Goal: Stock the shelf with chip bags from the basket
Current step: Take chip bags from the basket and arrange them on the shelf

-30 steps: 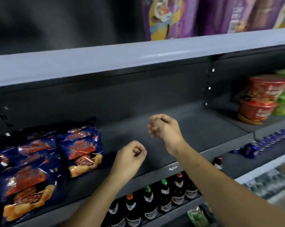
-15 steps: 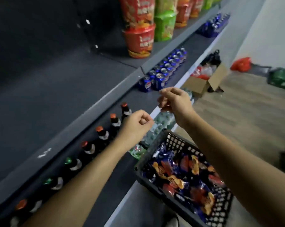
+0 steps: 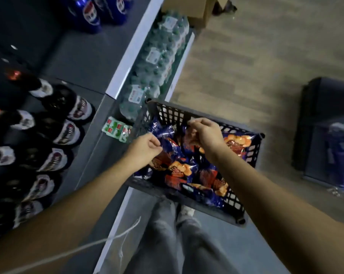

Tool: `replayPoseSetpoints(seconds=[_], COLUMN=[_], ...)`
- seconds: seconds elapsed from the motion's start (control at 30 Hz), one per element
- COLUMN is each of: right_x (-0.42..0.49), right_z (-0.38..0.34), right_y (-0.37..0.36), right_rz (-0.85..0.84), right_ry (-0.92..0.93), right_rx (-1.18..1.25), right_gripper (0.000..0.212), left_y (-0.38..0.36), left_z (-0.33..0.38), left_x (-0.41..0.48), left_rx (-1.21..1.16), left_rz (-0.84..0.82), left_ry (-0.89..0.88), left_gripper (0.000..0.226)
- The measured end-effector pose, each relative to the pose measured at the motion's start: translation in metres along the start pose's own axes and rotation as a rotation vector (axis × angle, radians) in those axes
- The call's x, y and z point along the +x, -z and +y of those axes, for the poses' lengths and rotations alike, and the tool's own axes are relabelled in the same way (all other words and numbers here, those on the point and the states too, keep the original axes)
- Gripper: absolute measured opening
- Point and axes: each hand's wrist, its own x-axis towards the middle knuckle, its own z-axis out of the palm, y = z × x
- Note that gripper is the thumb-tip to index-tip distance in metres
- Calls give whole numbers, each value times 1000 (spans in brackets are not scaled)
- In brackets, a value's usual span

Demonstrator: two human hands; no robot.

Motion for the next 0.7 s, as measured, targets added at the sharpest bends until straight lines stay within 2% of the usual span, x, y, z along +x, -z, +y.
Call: replayPoseSetpoints(seconds=[0.07,0.17,0.27,0.3,0.37,0.5,0.63,0.7], right_x=[22,45,60,62,66,67,60,55], right_z=[24,58,86,92,104,110,101,94], right_y=[-3,-8,-16,-19,-25,-32,-33,-34], right_rz=[-3,-29,-66,-75,-88,-87,-45,-34], right_ry=[-65,-189,-296,-317,-346,-364,-314,-298], right_rx=[-43,-178,-269,-286,-297,-263,-162,-73], right_gripper=[9,9,8,8,12,18,57,68], left_y=[-15,-33,-42,-44,-46,-43,-25,-13], left_z=[-22,-53,-75,-80,-90,-97,-87,-74], left_x=[25,52,73,78,86,86,80,75], left_rx=[54,158,186,193,204,139,-32,-168], left_rz=[-21,-32,-127,-162,-210,-194,-171,-122], left_ry=[14,-15,34,51,64,64,75,68], left_gripper=[20,51,83,88,80,55,49,43])
